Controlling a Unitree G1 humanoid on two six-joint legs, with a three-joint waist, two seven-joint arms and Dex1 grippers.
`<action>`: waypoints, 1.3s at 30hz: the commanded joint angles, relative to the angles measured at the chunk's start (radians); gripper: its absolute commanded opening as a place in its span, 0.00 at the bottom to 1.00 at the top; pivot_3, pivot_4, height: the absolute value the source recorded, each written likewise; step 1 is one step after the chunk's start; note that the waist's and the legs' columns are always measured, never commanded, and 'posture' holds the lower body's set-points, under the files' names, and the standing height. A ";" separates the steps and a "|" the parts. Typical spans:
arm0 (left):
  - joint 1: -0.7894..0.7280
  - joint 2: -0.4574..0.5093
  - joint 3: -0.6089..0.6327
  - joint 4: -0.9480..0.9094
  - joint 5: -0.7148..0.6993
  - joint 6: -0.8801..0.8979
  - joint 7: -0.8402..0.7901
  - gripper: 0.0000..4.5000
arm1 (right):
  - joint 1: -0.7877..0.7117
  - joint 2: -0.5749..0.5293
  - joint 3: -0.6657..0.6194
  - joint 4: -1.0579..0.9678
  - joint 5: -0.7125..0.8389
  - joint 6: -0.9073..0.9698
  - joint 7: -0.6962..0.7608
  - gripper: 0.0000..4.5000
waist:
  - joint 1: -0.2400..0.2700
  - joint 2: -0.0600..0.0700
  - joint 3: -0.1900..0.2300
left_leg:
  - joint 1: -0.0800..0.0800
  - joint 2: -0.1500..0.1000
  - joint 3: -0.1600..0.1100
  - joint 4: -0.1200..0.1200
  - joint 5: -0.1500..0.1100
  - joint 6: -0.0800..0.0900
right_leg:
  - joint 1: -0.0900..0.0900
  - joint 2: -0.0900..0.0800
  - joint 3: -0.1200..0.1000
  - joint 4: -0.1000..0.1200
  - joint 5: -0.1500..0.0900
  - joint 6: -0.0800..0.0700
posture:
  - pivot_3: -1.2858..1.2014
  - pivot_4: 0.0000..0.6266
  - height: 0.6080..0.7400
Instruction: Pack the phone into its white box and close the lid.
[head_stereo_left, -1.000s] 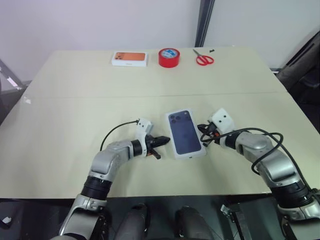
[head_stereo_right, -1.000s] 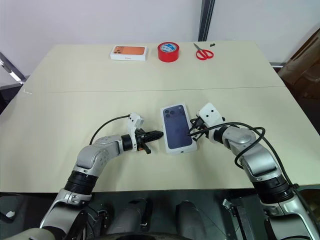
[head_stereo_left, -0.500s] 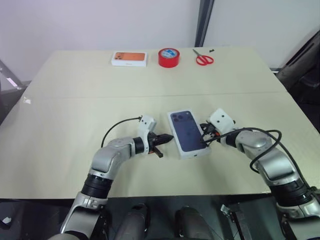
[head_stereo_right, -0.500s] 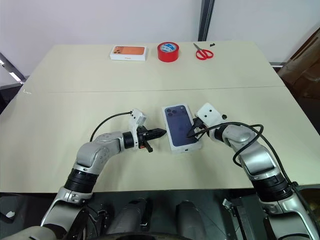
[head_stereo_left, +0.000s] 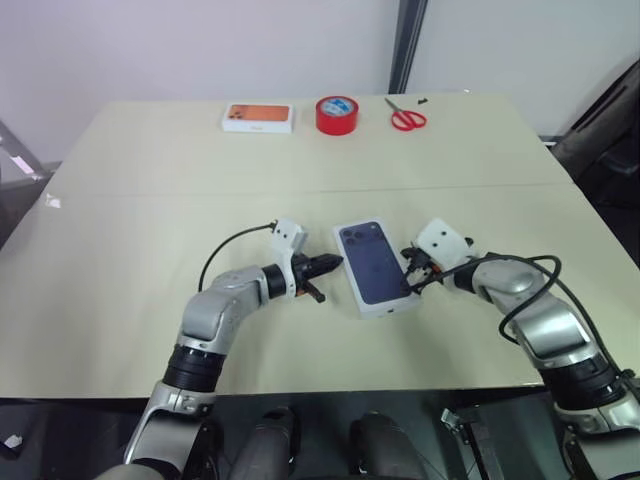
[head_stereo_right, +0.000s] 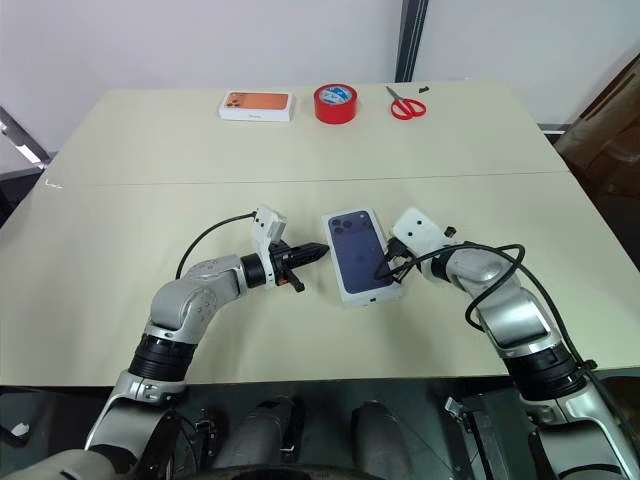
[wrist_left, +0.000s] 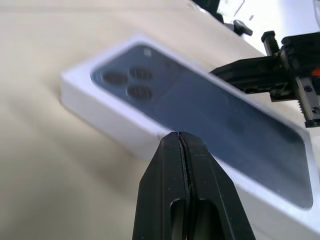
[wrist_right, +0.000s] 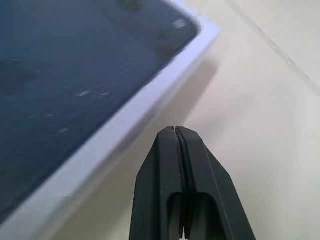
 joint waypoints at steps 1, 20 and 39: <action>-0.046 -0.033 0.014 -0.024 -0.025 -0.032 0.004 0.00 | -0.062 0.010 -0.087 -0.022 0.030 -0.040 0.002 0.01 | 0.000 0.000 0.000 | 0.000 0.000 0.000 0.000 0.000 0.000 | 0.000 0.000 0.000 0.000 0.000 0.000 | 0.52 0.24 0.95; -0.080 -0.050 -0.084 0.194 0.120 -0.156 -0.038 0.00 | 0.076 0.002 0.029 -0.158 0.065 0.062 0.160 0.01 | 0.000 -0.003 -0.004 | 0.005 0.000 -0.001 0.000 -0.001 0.002 | 0.005 0.000 0.000 -0.001 0.000 0.000 | 0.52 0.24 0.95; 0.080 0.331 0.132 0.002 0.048 -0.213 -0.212 1.00 | 0.117 0.047 -0.268 -0.116 0.268 -0.046 0.195 0.98 | -0.001 -0.002 -0.002 | 0.001 0.000 -0.001 -0.001 -0.001 0.001 | 0.000 0.000 0.000 0.000 0.000 0.000 | 0.52 0.24 0.95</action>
